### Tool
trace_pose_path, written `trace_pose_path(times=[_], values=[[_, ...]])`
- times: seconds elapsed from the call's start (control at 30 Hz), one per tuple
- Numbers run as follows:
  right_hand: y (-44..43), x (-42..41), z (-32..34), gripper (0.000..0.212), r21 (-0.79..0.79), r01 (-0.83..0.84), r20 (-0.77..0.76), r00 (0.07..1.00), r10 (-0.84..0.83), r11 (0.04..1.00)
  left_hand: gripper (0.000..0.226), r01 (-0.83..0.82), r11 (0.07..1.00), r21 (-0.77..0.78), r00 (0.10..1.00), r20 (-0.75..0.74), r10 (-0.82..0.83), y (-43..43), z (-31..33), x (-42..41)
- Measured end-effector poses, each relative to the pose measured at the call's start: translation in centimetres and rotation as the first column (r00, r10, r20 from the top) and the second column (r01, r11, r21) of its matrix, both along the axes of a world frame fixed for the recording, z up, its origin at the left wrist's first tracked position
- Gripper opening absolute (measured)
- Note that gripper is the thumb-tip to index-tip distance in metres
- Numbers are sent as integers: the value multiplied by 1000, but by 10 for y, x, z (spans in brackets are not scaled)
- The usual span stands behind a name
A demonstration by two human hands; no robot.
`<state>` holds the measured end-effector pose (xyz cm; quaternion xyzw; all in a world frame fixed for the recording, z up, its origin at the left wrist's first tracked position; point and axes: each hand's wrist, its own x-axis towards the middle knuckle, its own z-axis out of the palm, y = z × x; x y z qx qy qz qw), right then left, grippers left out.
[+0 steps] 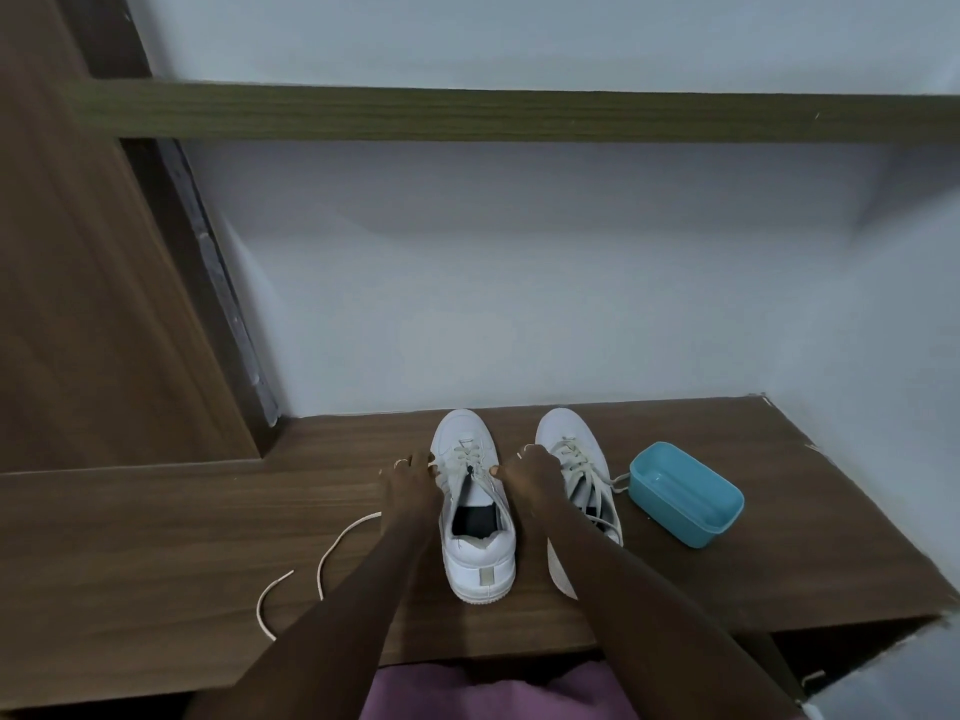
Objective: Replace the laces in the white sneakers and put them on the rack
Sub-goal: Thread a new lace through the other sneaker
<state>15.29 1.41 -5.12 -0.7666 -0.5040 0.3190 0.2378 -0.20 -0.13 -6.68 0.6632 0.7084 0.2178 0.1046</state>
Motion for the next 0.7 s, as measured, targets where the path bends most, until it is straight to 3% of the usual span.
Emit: trace_pose_path(times=[0.1,0.2,0.37,0.53,0.7], values=[[-8,6,15,35,16,2,46,999,-3,1000,27,53,998,36,997,50,-54,-10,9,9],[-18,8,42,34,48,-142,172,976,132,989,35,107,994,-8,992,-71,-107,-17,12,22],[-19,17,60,27,204,-101,225,973,54,974,33,53,998,-38,994,-90,-56,-25,15,30],[-12,19,82,24,465,128,-26,991,-131,876,36,-15,979,-204,977,203,57,-18,16,28],[-10,5,83,18,478,-20,-50,998,50,878,35,-46,971,-236,907,397,140,-13,5,21]])
